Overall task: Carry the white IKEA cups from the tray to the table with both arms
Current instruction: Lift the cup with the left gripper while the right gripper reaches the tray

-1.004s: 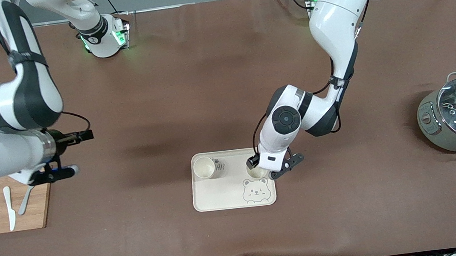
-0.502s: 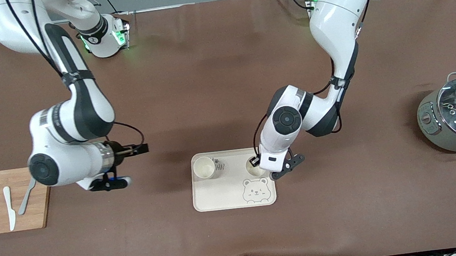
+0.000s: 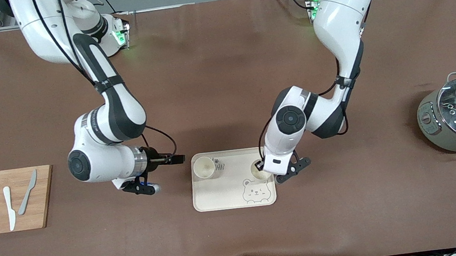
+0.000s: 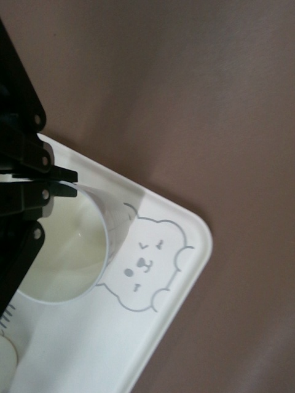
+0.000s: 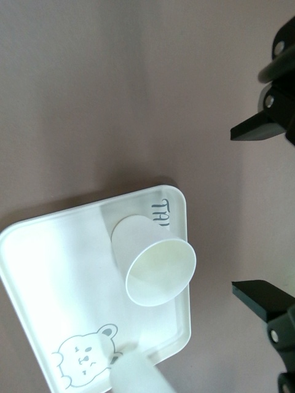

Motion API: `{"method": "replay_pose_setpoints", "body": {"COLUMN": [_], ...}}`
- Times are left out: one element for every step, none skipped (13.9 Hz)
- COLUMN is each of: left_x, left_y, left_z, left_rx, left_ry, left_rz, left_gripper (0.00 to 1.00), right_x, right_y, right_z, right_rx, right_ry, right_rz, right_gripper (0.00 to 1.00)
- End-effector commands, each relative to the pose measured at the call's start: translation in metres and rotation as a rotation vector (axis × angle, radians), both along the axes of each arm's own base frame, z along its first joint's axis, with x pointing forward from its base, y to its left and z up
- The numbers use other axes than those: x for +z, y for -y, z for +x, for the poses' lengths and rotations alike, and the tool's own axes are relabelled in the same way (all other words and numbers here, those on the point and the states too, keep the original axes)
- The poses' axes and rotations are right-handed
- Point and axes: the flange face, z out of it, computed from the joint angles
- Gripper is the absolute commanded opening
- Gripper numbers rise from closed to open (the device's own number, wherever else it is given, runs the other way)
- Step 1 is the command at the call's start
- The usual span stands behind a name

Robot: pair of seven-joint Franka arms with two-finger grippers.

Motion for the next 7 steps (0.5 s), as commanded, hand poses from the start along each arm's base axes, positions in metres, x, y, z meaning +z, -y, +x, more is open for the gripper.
{"method": "replay_pose_setpoints", "body": {"left_x": [0.043,0.059,0.072,0.085,0.092,0.103,0.112], "left_y": [-0.043,-0.056,-0.060,-0.064,-0.076,-0.096,-0.111], "left_z": [0.020,0.025,0.024,0.021,0.021,0.024,0.026], "left_rx": [-0.040,-0.049,-0.048,-0.048,-0.062,-0.109,-0.142], "left_ry": [0.033,0.037,0.031,0.022,-0.004,-0.018,-0.027], "left_rz": [0.026,0.033,0.039,0.050,0.077,0.111,0.127], "left_gripper": [0.00,0.00,0.00,0.00,0.00,0.00,0.00], "right_x": [-0.015,-0.021,-0.029,-0.037,-0.050,-0.056,-0.060], "right_y": [-0.019,-0.027,-0.034,-0.049,-0.060,-0.060,-0.060], "right_z": [0.004,0.005,0.010,0.010,0.009,0.009,0.009], "right_rx": [-0.049,-0.064,-0.123,-0.164,-0.171,-0.174,-0.168], "right_ry": [0.031,0.062,0.102,0.155,0.196,0.214,0.216], "right_rz": [0.002,-0.002,0.012,0.030,0.025,0.014,0.007], "right_gripper": [1.00,1.00,1.00,1.00,1.00,1.00,1.00]}}
